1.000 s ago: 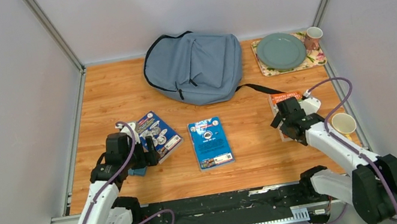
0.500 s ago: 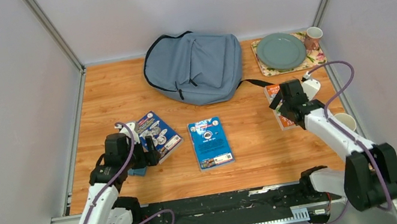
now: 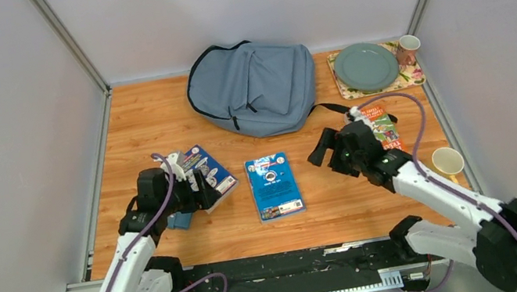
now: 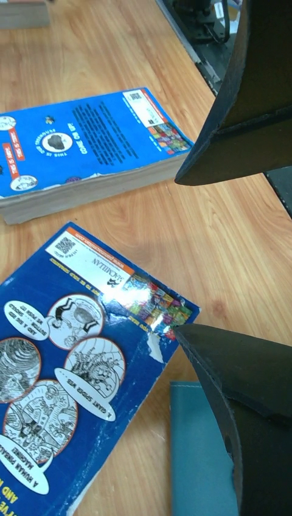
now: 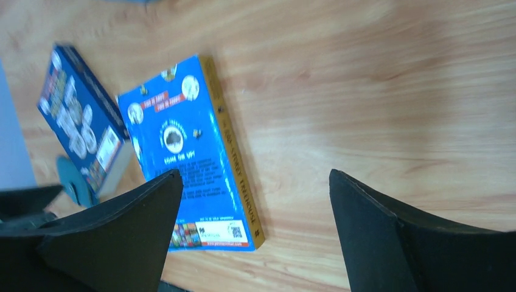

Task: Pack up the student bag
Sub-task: Move the book to the center of the board, then move to the center of the board.

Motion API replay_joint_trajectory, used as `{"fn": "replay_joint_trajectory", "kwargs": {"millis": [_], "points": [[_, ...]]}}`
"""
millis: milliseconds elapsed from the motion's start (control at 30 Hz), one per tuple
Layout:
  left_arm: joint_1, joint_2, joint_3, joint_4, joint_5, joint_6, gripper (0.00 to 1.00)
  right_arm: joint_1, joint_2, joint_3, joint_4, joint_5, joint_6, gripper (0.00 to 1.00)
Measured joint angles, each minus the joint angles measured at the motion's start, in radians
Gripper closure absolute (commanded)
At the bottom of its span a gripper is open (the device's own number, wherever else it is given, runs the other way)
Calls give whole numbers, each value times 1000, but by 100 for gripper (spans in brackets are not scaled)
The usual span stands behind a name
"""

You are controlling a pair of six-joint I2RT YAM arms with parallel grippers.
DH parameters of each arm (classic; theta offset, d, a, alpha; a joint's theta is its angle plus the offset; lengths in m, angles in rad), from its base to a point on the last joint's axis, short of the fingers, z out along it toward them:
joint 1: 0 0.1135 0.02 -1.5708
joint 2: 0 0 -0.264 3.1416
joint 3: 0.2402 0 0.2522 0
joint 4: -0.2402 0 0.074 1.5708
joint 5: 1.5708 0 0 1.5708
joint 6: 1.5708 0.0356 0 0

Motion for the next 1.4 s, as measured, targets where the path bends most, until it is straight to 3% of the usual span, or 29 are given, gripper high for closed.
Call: {"fn": "replay_joint_trajectory", "kwargs": {"millis": [167,367,633,933,1133,1400], "points": [[-5,-13,0,15,-10,-26,9,190,201,97,23,-34,-9,8],[-5,-77,21,-62,-167,-23,9,443,430,352,78,46,14,8],[-5,-154,35,-133,-382,-35,9,592,752,552,142,127,135,8],[-5,-160,38,-156,-416,-35,9,605,905,600,125,162,194,7],[-5,-150,38,-156,-400,-35,9,555,908,586,111,195,216,5],[-5,-131,38,-131,-316,-35,9,422,813,432,132,238,213,4]]}}
